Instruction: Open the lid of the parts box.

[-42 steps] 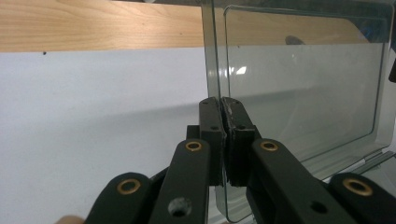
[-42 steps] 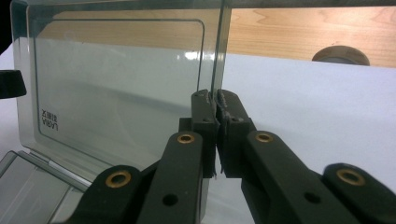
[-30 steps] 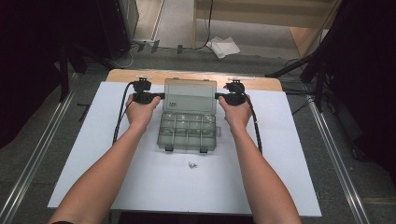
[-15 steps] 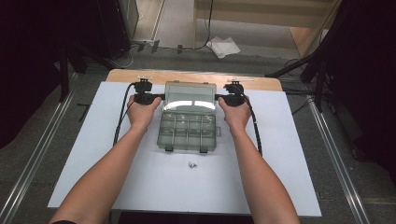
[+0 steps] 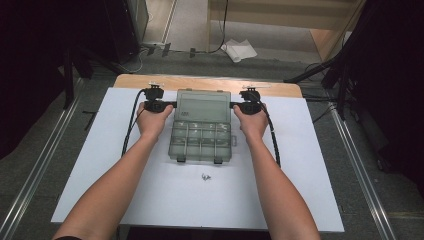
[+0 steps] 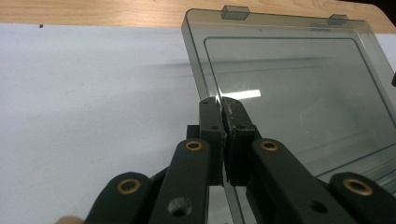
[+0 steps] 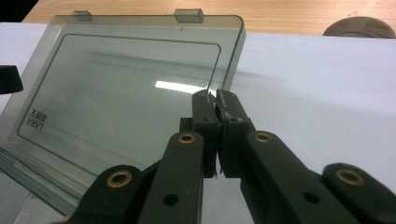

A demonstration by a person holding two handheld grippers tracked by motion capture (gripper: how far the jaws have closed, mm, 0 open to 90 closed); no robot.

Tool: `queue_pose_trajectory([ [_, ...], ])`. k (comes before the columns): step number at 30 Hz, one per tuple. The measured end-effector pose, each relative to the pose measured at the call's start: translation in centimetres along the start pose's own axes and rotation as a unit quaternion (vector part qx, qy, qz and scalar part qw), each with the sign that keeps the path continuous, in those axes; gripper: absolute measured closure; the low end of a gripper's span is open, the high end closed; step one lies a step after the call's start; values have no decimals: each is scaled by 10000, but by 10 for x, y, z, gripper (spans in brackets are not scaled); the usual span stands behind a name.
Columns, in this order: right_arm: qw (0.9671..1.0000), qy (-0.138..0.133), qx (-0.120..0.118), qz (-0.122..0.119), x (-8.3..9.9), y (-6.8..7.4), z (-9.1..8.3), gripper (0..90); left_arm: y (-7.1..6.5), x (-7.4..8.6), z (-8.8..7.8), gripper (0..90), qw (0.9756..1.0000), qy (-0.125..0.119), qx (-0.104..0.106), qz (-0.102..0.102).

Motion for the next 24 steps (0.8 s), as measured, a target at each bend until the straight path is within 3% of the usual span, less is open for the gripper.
queue_pose_trajectory([
  [10,9999,90,-37,29,2,0,2,878,1,1,2,872,10000,7,-17,6],
  [13,10000,57,-10,62,2,0,2,779,1,1,1,864,10000,1,15,13],
  [15,9999,49,126,-57,2,-1,1,727,2,1,1,775,9999,-55,-72,93],
  [18,9995,67,174,-240,2,-2,-3,619,5,2,-2,699,9999,-112,-31,60],
  [22,9990,-4,82,-445,2,-4,-9,452,6,1,-10,501,9994,-284,169,-42],
  [24,9986,-17,16,-529,2,-3,-13,410,4,1,-16,451,9987,-404,299,25],
])
Point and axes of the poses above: each handheld gripper's, and its own axes: z roughly forward along the jaws, x roughly out of its underside, y roughly to its left, the point moved 5 cm from there along z, roughly forward along the jaws, and after that the axes turned 4 degrees about -x, right-handed, at the moved point
